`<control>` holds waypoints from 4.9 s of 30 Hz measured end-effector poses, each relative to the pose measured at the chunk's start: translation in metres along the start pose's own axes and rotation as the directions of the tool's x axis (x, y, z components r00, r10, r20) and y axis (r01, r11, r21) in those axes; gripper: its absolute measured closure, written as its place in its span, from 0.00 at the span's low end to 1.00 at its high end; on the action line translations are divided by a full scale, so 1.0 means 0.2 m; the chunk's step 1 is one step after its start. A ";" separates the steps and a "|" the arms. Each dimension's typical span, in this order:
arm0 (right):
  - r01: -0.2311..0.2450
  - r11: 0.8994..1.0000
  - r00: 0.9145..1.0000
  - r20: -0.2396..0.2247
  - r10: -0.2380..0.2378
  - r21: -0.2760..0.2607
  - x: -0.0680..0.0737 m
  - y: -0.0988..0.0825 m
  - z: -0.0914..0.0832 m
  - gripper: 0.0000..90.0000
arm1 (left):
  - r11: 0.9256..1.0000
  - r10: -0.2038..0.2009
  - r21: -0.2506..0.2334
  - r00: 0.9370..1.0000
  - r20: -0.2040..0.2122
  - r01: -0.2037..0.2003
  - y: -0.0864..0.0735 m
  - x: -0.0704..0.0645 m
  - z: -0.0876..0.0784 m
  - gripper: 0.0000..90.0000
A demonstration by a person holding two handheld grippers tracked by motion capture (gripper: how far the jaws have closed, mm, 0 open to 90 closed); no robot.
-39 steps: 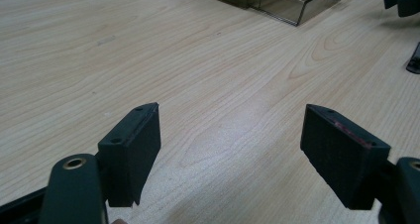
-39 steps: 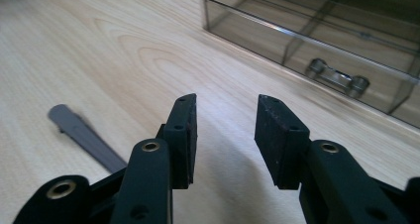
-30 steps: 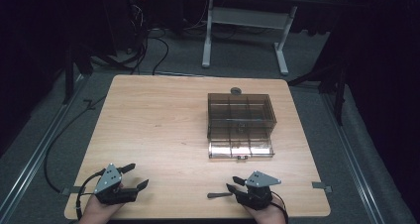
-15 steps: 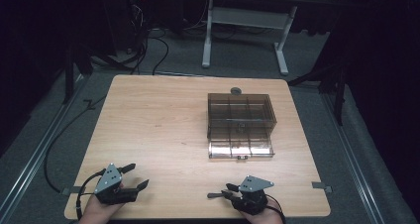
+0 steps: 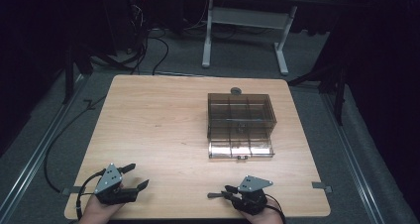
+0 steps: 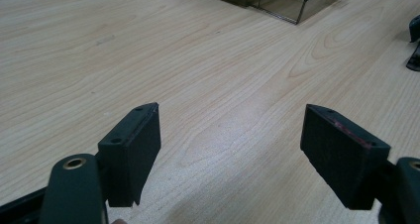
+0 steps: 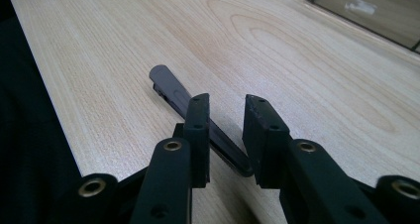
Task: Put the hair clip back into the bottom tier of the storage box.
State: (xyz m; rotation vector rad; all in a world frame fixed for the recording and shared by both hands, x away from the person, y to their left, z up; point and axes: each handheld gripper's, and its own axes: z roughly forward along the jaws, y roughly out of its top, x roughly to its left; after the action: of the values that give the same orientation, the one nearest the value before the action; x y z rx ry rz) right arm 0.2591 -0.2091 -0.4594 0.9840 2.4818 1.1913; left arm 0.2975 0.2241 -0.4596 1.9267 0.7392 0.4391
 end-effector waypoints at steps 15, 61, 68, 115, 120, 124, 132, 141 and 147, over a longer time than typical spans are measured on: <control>0.003 1.000 1.000 -0.017 -0.002 0.010 0.00 0.00 0.00 0.79 | 1.000 0.001 0.002 1.000 -0.002 -0.001 0.00 0.00 0.00 0.27; 0.006 1.000 1.000 0.024 -0.006 0.011 0.01 0.09 0.10 0.90 | 1.000 0.006 0.006 1.000 0.000 -0.006 0.00 0.00 0.00 0.27; 0.028 1.000 0.999 0.035 -0.029 0.013 0.02 0.10 0.10 0.91 | 1.000 0.006 0.005 1.000 0.000 -0.006 0.00 0.00 0.00 0.27; -0.230 0.972 0.907 0.353 0.231 -0.047 -0.34 -0.16 -0.26 0.90 | 1.000 0.010 0.006 1.000 0.000 -0.010 0.00 0.00 0.00 0.27; -0.233 0.971 0.909 0.340 0.239 -0.061 -0.33 -0.15 -0.27 0.85 | 1.000 0.008 0.006 1.000 -0.002 -0.008 0.00 -0.01 0.00 0.27; -0.233 0.970 0.910 0.335 0.244 -0.072 -0.33 -0.14 -0.27 0.82 | 1.000 0.012 0.005 1.000 -0.005 -0.012 0.00 -0.01 0.00 0.27; -0.271 0.961 0.903 0.331 0.273 -0.053 -0.34 -0.09 -0.31 0.76 | 1.000 0.020 0.002 1.000 0.007 -0.020 0.00 -0.01 0.00 0.27; -0.311 0.946 0.907 0.326 0.267 0.088 -0.35 -0.01 -0.30 0.72 | 1.000 0.028 0.010 0.999 0.019 -0.028 0.00 -0.01 0.00 0.27; -0.342 0.928 0.898 0.340 0.277 0.146 -0.36 0.02 -0.30 0.70 | 0.999 0.034 0.007 0.999 0.025 -0.034 0.00 -0.01 0.00 0.27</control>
State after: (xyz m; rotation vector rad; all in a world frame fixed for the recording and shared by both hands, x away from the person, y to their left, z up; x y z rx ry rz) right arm 0.2885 -0.2908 -0.4241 1.5433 2.2756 0.7831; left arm 0.2953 0.2225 -0.4593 1.9510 0.6936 0.4333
